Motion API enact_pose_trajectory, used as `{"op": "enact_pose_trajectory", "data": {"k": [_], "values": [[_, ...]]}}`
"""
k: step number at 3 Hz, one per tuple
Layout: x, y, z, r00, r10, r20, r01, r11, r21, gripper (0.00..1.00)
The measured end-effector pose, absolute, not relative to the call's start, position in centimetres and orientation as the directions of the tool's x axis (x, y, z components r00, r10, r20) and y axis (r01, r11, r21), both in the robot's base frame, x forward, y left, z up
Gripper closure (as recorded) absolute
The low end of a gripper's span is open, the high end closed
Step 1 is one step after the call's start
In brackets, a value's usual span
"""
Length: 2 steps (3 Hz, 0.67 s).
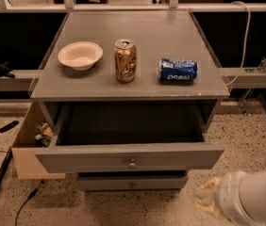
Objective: Open top drawer
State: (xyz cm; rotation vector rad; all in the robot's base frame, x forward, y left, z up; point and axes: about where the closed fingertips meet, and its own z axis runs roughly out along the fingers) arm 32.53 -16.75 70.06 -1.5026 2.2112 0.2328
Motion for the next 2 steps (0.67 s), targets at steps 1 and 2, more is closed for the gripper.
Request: {"op": "enact_pose_trajectory", "data": {"k": [1,2], "values": [[29.86,-18.05,71.97,-0.349,-0.812,-0.467,-0.876,0.46,-0.146,0.7],[30.38,-17.89,71.71,-0.342,-0.817,-0.464,-0.881,0.451,-0.143,0.57]]}}
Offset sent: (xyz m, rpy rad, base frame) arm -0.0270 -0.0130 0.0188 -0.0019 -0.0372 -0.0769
